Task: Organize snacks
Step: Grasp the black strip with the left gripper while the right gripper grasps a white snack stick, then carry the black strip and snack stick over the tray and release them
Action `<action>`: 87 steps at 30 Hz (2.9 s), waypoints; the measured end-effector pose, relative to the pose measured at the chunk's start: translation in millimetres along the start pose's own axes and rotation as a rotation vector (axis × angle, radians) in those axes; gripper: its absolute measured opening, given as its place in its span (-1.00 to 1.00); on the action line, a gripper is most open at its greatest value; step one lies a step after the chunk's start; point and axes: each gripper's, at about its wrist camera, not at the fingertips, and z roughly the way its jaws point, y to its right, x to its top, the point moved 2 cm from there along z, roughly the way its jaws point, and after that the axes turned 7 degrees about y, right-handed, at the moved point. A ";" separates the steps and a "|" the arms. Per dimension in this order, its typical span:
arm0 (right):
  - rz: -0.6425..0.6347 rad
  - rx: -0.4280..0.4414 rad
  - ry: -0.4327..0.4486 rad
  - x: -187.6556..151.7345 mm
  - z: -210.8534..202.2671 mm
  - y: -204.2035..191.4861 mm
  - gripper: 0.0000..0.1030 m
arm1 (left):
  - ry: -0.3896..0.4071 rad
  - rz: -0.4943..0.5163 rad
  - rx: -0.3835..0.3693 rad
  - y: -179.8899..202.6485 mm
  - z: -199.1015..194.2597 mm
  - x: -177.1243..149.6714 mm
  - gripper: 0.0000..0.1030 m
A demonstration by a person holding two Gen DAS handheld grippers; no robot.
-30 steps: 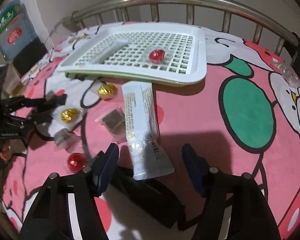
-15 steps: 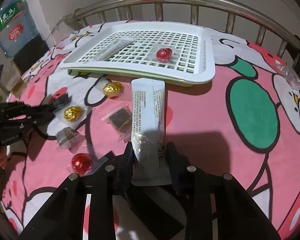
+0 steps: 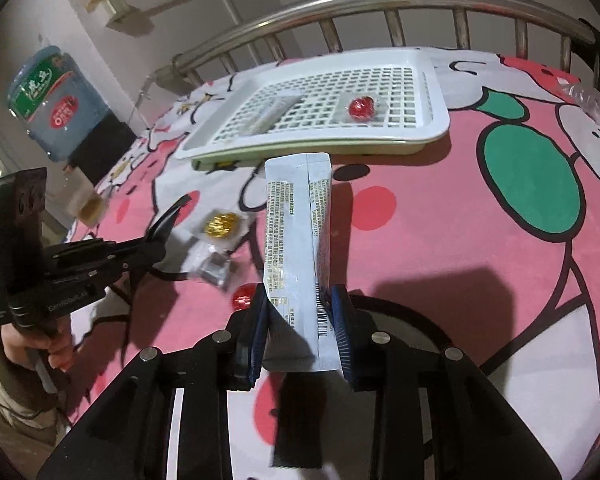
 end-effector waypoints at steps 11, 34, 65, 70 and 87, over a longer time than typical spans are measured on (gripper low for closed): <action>-0.017 0.009 0.094 2.5 -22.6 -24.8 -0.43 | 0.086 -0.022 -0.054 15.3 -27.3 6.8 -0.78; -0.052 0.048 0.247 42.6 -61.5 -56.6 -0.43 | 0.219 -0.026 -0.108 37.9 -49.7 45.8 -0.78; -0.061 -0.004 0.248 142.0 -40.0 -25.6 -0.43 | 0.231 -0.039 -0.053 18.1 -7.7 140.5 -0.79; -0.042 -0.014 0.219 158.4 -24.7 -16.3 -0.43 | 0.226 -0.054 -0.034 6.0 1.2 156.0 -0.78; 0.014 -0.117 0.042 183.2 67.1 24.4 -0.43 | 0.082 -0.156 0.067 -49.6 80.2 167.2 -0.78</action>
